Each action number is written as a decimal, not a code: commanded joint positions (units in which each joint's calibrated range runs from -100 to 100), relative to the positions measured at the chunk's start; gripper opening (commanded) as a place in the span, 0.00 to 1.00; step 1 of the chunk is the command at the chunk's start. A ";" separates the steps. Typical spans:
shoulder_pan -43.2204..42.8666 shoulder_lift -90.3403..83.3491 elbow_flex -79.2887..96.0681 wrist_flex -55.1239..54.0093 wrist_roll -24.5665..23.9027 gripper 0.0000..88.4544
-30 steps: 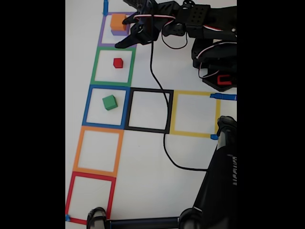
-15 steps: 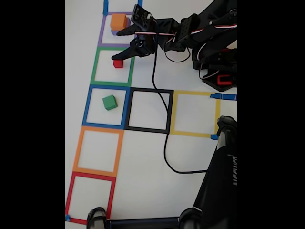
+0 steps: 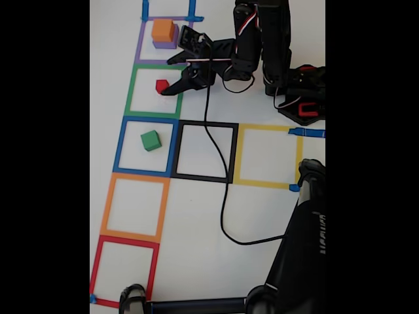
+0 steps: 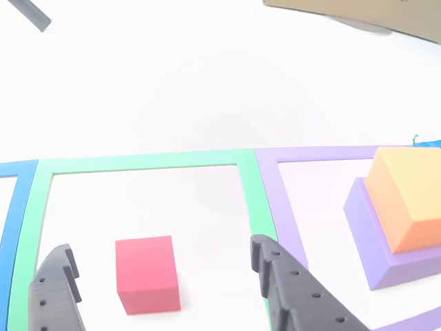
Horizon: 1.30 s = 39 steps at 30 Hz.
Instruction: Tower of hanoi
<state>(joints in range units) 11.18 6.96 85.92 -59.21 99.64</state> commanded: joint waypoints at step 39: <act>-7.63 12.29 -5.92 -6.13 0.36 0.15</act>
<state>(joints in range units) 4.86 19.63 80.88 -64.69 99.64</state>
